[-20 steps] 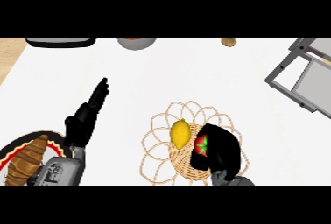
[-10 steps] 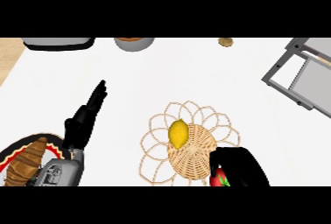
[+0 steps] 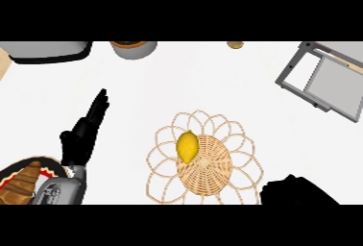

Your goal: Pick the tomato from the placemat and place it in the tiered shelf

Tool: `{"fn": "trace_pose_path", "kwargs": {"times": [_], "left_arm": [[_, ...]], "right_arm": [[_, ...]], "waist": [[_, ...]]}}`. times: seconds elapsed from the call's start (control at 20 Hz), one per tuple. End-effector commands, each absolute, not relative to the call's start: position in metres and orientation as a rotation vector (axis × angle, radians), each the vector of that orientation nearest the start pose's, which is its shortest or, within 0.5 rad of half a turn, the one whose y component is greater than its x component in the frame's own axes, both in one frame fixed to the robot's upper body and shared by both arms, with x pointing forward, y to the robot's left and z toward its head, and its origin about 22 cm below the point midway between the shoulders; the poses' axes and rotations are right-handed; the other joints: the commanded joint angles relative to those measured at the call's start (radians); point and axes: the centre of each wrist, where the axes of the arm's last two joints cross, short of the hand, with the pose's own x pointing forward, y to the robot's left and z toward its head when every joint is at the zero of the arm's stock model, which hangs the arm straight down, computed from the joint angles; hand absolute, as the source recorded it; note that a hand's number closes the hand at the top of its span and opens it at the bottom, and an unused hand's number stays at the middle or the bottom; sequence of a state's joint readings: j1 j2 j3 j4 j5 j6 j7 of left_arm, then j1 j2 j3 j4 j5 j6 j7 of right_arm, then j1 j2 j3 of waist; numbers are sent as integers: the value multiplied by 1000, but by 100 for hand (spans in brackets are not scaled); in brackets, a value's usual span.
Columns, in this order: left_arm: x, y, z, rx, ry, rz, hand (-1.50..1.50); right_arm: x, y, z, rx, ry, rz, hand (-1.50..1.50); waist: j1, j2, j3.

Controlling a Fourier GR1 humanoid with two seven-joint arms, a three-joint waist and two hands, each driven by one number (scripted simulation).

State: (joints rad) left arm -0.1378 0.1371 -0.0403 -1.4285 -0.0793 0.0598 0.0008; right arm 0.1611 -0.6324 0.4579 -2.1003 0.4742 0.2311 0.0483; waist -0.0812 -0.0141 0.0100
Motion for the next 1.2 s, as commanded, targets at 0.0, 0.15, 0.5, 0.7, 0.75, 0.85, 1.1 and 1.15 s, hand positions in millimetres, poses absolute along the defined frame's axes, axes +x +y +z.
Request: {"fn": "trace_pose_path", "kwargs": {"times": [0.0, 0.15, 0.5, 0.7, 0.75, 0.85, 1.1, 1.15], "left_arm": [[272, 245, 3, 177, -1557, -172, 0], [274, 248, 9, 179, -1555, -172, 0], [268, 252, 1, 190, -1546, -183, 0], [271, 243, 8, 161, -1560, -199, 0], [278, 249, 19, 153, -1568, -210, 0], [273, 238, 11, 127, -1563, -244, 0], [280, 218, 20, 118, -1585, -261, 0], [281, 226, 22, 121, -1578, -260, 0]], "right_arm": [[162, -263, 120, -123, -1723, 1268, 150], [167, -296, 135, -131, -1785, 1174, 150], [180, -397, 192, -302, -1928, 1007, 150], [172, -467, 228, -359, -2017, 859, 150], [172, -481, 247, -384, -2040, 835, 150], [165, -509, 277, -450, -2048, 783, 150], [147, -563, 315, -478, -2024, 713, 150], [157, -556, 325, -504, -1995, 718, 150]], "waist": [[-19, 0, -1], [-26, 0, -1], [-19, 1, -6], [4, 3, -7], [23, 6, -9], [52, 11, -10], [80, 15, -9], [87, 16, -10]]}}
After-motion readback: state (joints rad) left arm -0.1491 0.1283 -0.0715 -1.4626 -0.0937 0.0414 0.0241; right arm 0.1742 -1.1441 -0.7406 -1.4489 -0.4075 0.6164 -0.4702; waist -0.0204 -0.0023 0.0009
